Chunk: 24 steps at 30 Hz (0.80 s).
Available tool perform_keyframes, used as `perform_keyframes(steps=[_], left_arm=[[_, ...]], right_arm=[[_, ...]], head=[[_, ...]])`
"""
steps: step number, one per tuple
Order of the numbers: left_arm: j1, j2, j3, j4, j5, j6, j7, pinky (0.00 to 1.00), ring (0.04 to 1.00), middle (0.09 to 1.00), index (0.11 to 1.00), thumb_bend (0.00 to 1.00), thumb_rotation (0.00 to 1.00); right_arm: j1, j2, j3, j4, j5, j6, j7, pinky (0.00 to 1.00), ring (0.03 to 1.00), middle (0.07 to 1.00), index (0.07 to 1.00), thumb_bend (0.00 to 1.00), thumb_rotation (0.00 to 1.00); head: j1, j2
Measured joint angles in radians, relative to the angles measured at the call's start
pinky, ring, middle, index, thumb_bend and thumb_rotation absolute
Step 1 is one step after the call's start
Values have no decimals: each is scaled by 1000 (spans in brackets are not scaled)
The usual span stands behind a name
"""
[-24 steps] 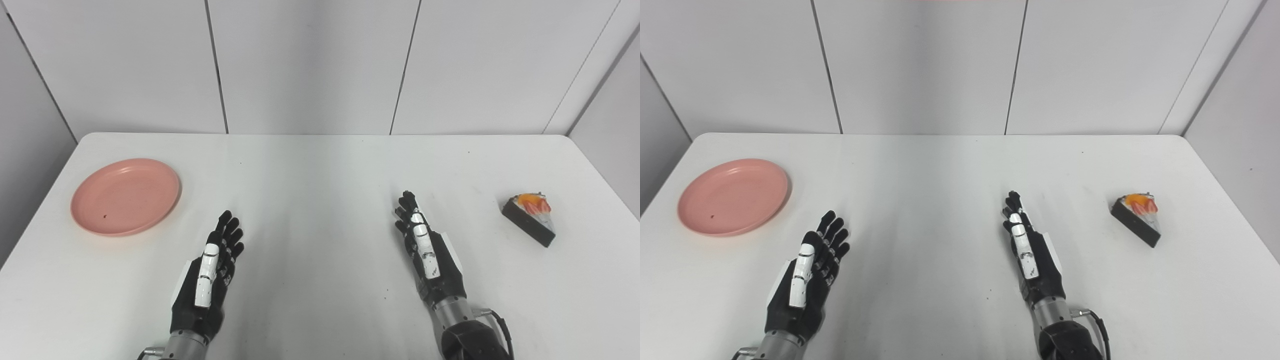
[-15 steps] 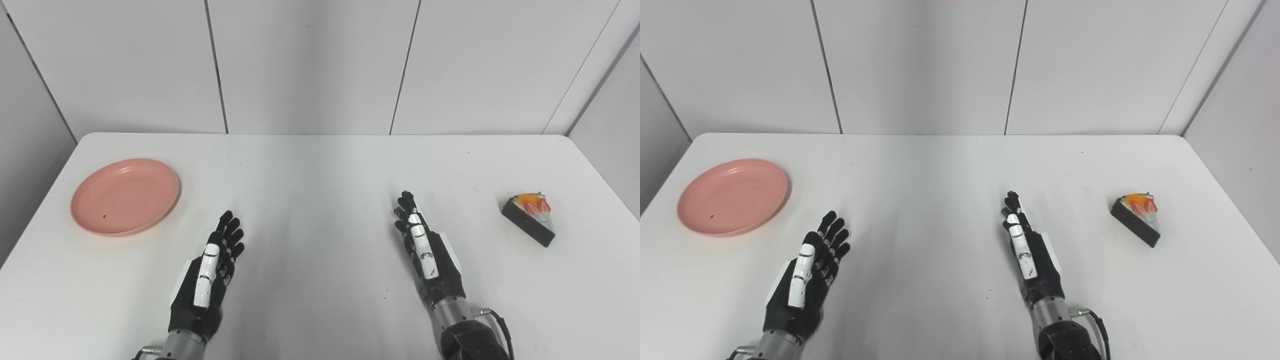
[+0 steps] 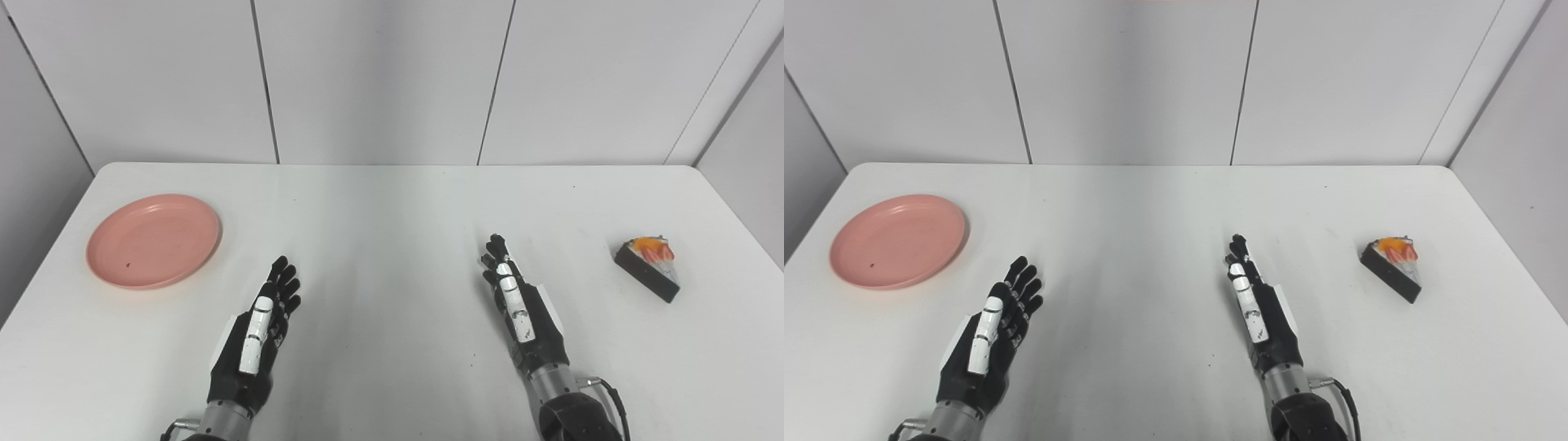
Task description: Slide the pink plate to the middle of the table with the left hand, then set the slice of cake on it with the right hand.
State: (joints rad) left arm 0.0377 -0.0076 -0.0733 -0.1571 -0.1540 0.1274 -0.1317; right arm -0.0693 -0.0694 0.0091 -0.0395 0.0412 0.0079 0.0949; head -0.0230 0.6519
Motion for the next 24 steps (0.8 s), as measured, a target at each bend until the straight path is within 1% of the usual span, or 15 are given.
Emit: perform_keyframes(steps=[7, 9, 10, 11, 13, 14, 16, 17, 18, 19, 20, 22, 24], left_arm=[[-4, 0, 2, 2, -12, 0, -5, 1000, 1000, 1000, 1000, 504, 1000], [-4, -2, 3, 3, -12, 0, -4, 1000, 1000, 1000, 1000, 499, 1000], [-5, -3, 2, 4, -12, 0, -4, 1000, 999, 1000, 1000, 497, 1000], [-5, -5, 2, 4, -11, 0, -3, 1000, 999, 1000, 1000, 495, 1000], [-5, -9, -2, 9, -7, -5, 3, 1000, 998, 1000, 1000, 492, 1000], [-5, -12, -5, 16, 3, -11, 5, 1000, 999, 1000, 1000, 489, 1000], [-9, -20, -12, 43, 8, -48, 7, 1000, 1000, 1000, 1000, 491, 1000], [-15, -25, -14, 63, 10, -71, 6, 1000, 1000, 1000, 1000, 502, 1000], [-20, -32, -16, 83, 10, -94, 6, 1000, 1000, 1000, 1000, 514, 1000], [-26, -37, -18, 102, 11, -109, 5, 1000, 1000, 1000, 1000, 522, 1000], [-32, -40, -21, 113, 13, -118, 4, 1000, 1000, 1000, 1000, 529, 1000], [-47, -40, -24, 138, 23, -147, 3, 1000, 1000, 1000, 1000, 534, 1000], [-69, -43, -25, 172, 30, -159, 3, 1000, 998, 1000, 1000, 536, 1000]], right_arm=[[1, 0, -1, 0, -1, 0, -1, 979, 972, 993, 1000, 476, 1000], [1, 0, -2, 0, 0, 0, -1, 975, 970, 991, 1000, 470, 1000], [1, 0, -3, 0, 0, 0, -1, 976, 971, 992, 1000, 463, 1000], [1, -1, -4, 1, 2, -1, 0, 987, 976, 996, 1000, 453, 1000], [2, -2, -6, 6, 14, -5, 3, 997, 982, 999, 1000, 448, 1000], [1, -5, -7, 10, 20, -11, 7, 999, 985, 1000, 1000, 446, 1000], [0, -13, -10, 25, 31, -30, 17, 1000, 985, 1000, 1000, 461, 1000], [-4, -19, -15, 35, 39, -47, 25, 1000, 984, 1000, 1000, 465, 1000], [-8, -25, -18, 46, 46, -67, 29, 1000, 983, 1000, 1000, 469, 1000], [-14, -30, -22, 57, 53, -80, 33, 1000, 982, 1000, 1000, 475, 1000], [-18, -36, -27, 66, 60, -92, 38, 1000, 983, 1000, 1000, 479, 1000], [-24, -44, -33, 80, 70, -115, 46, 1000, 987, 1000, 1000, 478, 1000], [-34, -50, -39, 101, 86, -132, 53, 1000, 990, 1000, 1000, 480, 1000]], head=[[6, -3], [44, -21], [44, -21], [78, -37], [86, -40], [127, -60], [208, -109], [209, -109], [247, -133], [247, -133], [280, -156], [281, -156], [331, -204]])
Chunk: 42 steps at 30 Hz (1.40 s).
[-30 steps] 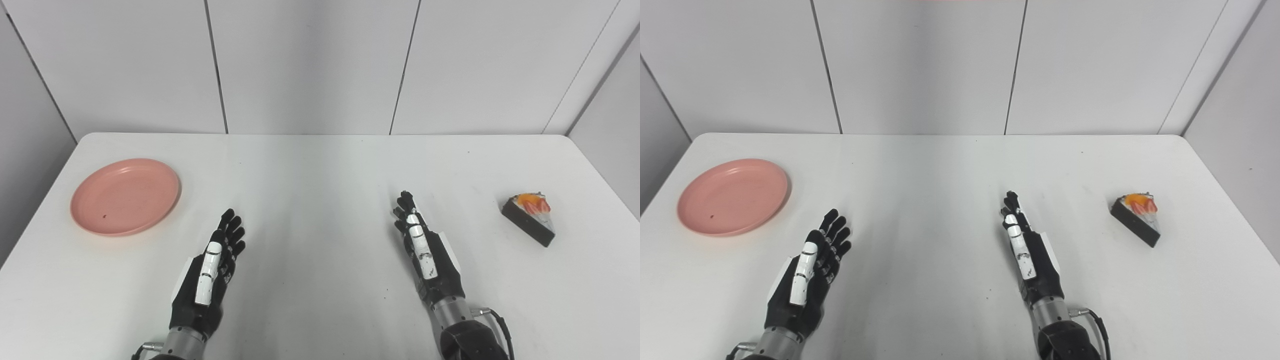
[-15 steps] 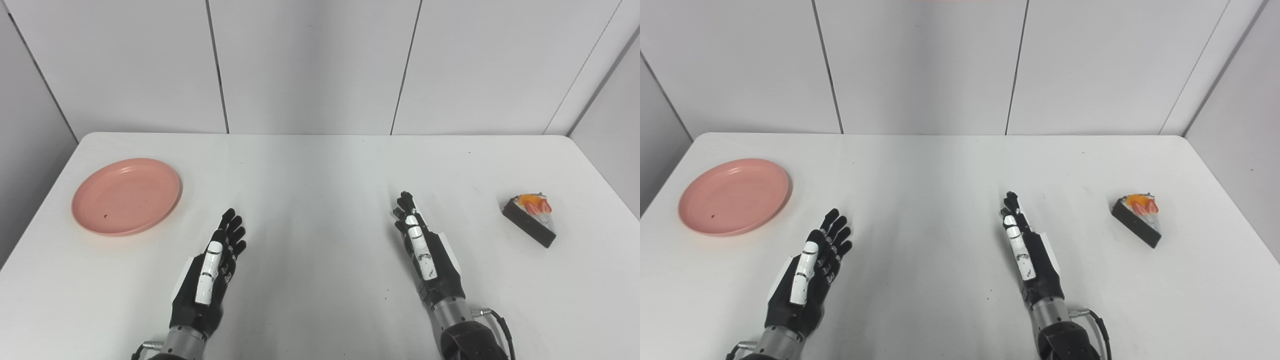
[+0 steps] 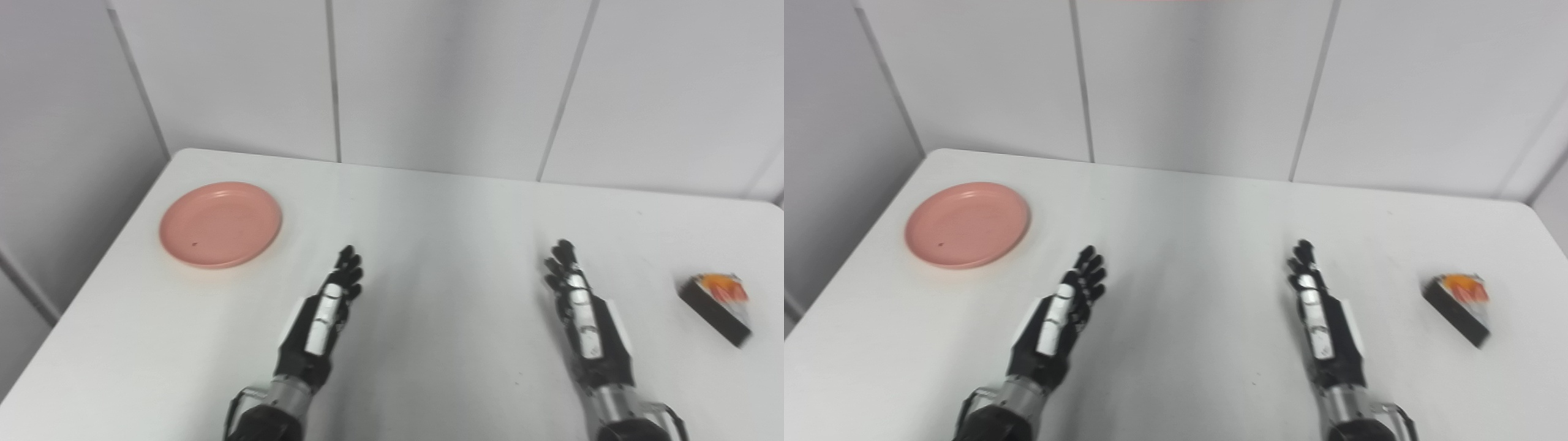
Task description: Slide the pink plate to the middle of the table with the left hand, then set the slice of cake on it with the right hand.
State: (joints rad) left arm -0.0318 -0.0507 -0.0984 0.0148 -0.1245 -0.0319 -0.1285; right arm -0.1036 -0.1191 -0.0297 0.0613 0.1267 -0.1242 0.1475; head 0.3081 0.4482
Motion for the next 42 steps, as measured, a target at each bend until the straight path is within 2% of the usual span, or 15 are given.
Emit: perform_keyframes(steps=[3, 7, 17, 26, 31, 38, 42], left_arm=[[-35, -10, -1, 49, 1, -40, 0, 1000, 1000, 1000, 1000, 548, 1000], [-56, -24, -1, 82, 1, -79, -1, 1000, 1000, 1000, 1000, 547, 1000], [-75, -34, -6, 112, 22, -120, 0, 1000, 1000, 1000, 1000, 539, 1000], [-72, -37, -6, 102, 22, -117, 0, 1000, 1000, 1000, 1000, 539, 1000], [-43, -46, -15, 58, 21, -75, 1, 1000, 1000, 1000, 1000, 533, 1000], [38, -59, -34, -60, 26, 25, 8, 1000, 997, 1000, 1000, 574, 1000], [43, -51, -35, -125, 35, 98, 13, 1000, 1000, 1000, 1000, 595, 1000]], right_arm=[[-16, -13, -4, 32, 16, -30, 17, 1000, 992, 1000, 1000, 485, 1000], [-21, -24, -9, 46, 39, -40, 35, 1000, 1000, 1000, 1000, 446, 1000], [-36, -33, -15, 66, 54, -42, 39, 1000, 1000, 1000, 1000, 417, 1000], [-33, -35, -13, 59, 52, -42, 39, 1000, 1000, 1000, 1000, 427, 1000], [-31, -34, -11, 50, 52, -42, 39, 1000, 1000, 1000, 1000, 431, 1000], [-21, -35, -11, 30, 52, -41, 39, 1000, 991, 1000, 1000, 457, 1000], [-16, -40, -9, 27, 52, -40, 39, 1000, 985, 1000, 1000, 456, 1000]], head=[[43, -32], [71, -46], [68, -32], [59, -3], [60, 15], [54, 41], [55, 50]])
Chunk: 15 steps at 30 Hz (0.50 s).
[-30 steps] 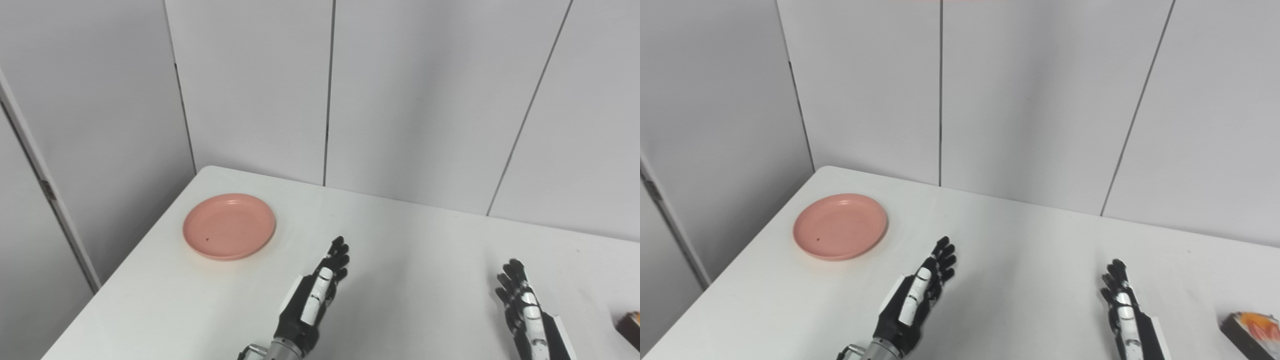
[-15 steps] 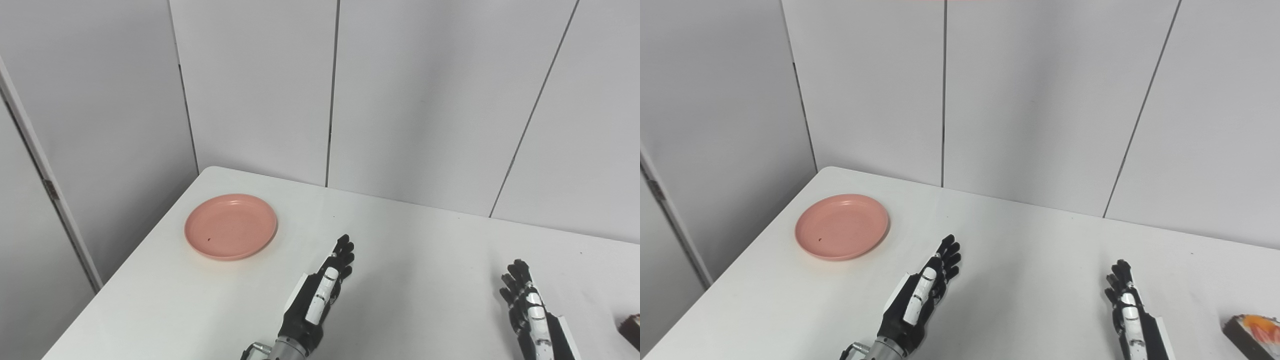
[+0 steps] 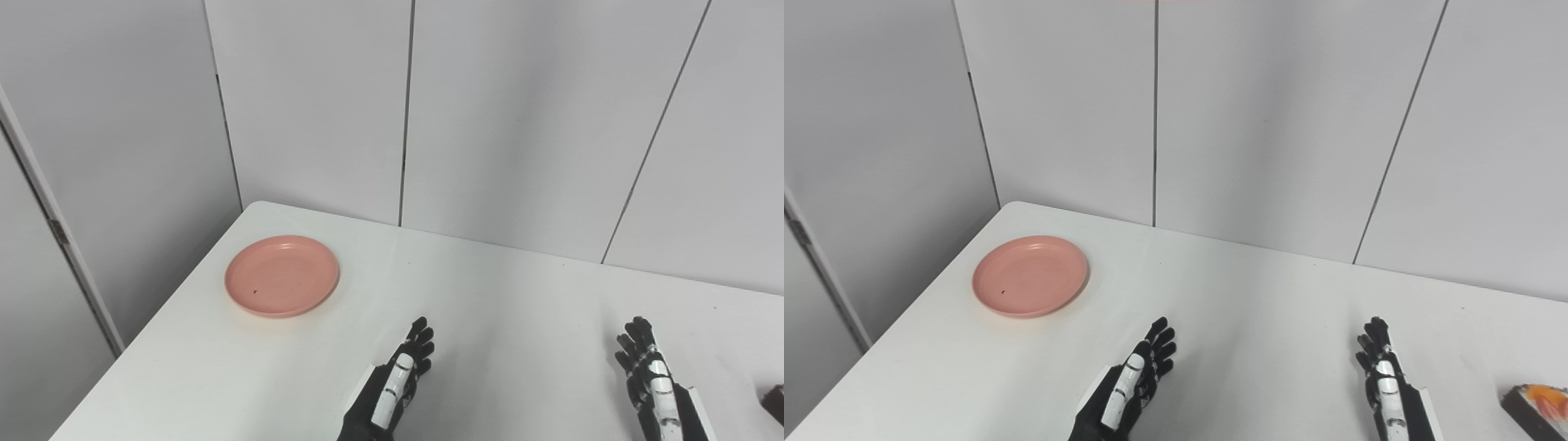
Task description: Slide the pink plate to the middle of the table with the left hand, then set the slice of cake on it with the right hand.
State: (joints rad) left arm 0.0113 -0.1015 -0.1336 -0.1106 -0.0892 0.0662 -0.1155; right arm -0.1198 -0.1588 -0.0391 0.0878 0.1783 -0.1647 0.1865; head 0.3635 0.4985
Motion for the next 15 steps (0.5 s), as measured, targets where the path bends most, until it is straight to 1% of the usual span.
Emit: perform_keyframes(steps=[5, 10, 12, 15], left_arm=[[-39, 3, 0, -88, 1, 78, 0, 1000, 992, 990, 984, 578, 1000], [-101, 8, 3, -164, 7, 127, 1, 1000, 987, 983, 977, 563, 1000], [-117, 8, 16, -194, -4, 165, 5, 1000, 981, 971, 961, 583, 1000], [-148, 10, 48, -242, -17, 223, 14, 1000, 971, 960, 951, 578, 1000]], right_arm=[[3, -2, 2, -5, 0, 1, 0, 999, 978, 1000, 1000, 451, 1000], [3, -4, 3, -6, 2, 2, 0, 996, 973, 994, 1000, 454, 1000], [4, -5, 4, -7, 5, 3, 1, 997, 970, 991, 1000, 458, 1000], [4, -8, 5, -6, 11, 3, 2, 996, 969, 990, 1000, 456, 1000]], head=[[0, 11], [5, 20], [8, 26], [8, 31]])
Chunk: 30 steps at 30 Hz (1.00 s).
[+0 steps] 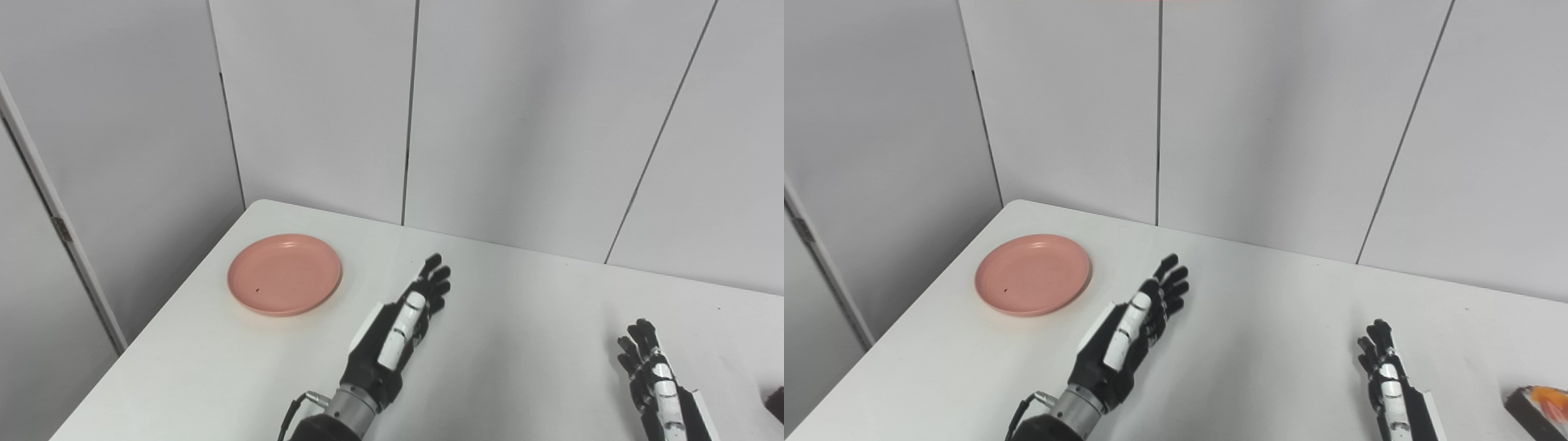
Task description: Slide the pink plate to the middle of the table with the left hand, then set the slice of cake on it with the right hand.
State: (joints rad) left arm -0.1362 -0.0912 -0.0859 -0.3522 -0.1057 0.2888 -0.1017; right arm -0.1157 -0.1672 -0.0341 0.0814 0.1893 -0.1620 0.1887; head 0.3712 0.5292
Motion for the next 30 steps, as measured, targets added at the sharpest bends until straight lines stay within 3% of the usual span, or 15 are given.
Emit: perform_keyframes(steps=[16, 30], left_arm=[[-174, 84, 174, -51, -50, 60, 64, 968, 910, 906, 893, 549, 1000], [-265, 205, 334, 69, -109, 59, 97, 895, 893, 893, 882, 506, 1000]], right_arm=[[2, -12, 2, 0, 4, 4, 20, 992, 975, 998, 1000, 476, 1000], [3, -22, -5, 0, 12, 10, 26, 991, 973, 997, 1000, 463, 1000]], head=[[26, 2], [51, -6]])
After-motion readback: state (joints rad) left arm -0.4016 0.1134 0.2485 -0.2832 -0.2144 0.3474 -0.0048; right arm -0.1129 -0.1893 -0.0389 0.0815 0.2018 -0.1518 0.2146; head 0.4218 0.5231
